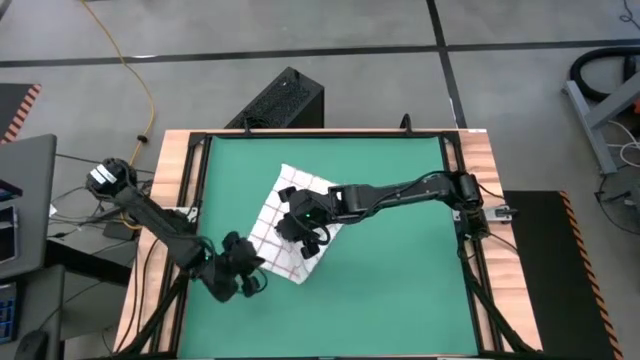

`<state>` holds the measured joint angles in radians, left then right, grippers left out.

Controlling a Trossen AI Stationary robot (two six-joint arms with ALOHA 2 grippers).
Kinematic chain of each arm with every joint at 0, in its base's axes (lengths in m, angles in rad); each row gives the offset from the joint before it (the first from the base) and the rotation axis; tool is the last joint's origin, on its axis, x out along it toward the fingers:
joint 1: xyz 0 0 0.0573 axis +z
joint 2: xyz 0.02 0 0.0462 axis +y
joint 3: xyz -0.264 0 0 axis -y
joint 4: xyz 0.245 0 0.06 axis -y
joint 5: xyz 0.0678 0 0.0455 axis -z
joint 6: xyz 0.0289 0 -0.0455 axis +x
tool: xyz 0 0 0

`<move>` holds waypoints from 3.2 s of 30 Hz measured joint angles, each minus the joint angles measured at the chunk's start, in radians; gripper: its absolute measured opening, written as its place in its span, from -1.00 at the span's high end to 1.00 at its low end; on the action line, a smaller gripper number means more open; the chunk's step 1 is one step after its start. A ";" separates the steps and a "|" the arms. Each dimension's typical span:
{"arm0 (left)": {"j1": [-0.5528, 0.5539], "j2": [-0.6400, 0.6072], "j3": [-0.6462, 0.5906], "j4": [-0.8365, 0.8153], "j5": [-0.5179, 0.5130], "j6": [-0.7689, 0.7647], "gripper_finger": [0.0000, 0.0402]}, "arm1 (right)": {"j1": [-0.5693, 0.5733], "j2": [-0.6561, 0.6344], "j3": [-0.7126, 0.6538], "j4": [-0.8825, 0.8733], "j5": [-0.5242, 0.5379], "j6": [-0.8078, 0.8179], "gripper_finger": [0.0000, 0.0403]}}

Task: Roll towel
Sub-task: Roll the white towel

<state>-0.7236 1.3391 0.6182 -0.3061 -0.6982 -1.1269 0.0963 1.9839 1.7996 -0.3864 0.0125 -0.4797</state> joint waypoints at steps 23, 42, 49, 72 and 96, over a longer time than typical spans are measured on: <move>0.160 0.500 0.003 0.807 0.130 0.279 1.00 | 0.001 0.001 -0.001 -0.056 -0.072 0.018 1.00; 0.192 0.254 0.019 0.566 0.356 0.322 1.00 | 0.006 0.065 0.000 0.053 -0.117 -0.018 1.00; 0.099 -0.031 0.020 0.130 0.241 0.174 1.00 | 0.006 0.068 -0.001 0.110 -0.121 -0.027 1.00; -0.117 0.261 -0.056 0.204 0.097 -0.329 1.00 | 0.001 0.160 -0.005 0.275 -0.201 -0.040 1.00; -0.123 0.257 -0.058 0.188 0.072 -0.313 1.00 | 0.020 0.318 0.001 0.474 -0.397 0.042 1.00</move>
<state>-0.8463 1.5959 0.5606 -0.1180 -0.6258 -1.4397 0.1163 2.3023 1.8009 0.0881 -0.3845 -0.4376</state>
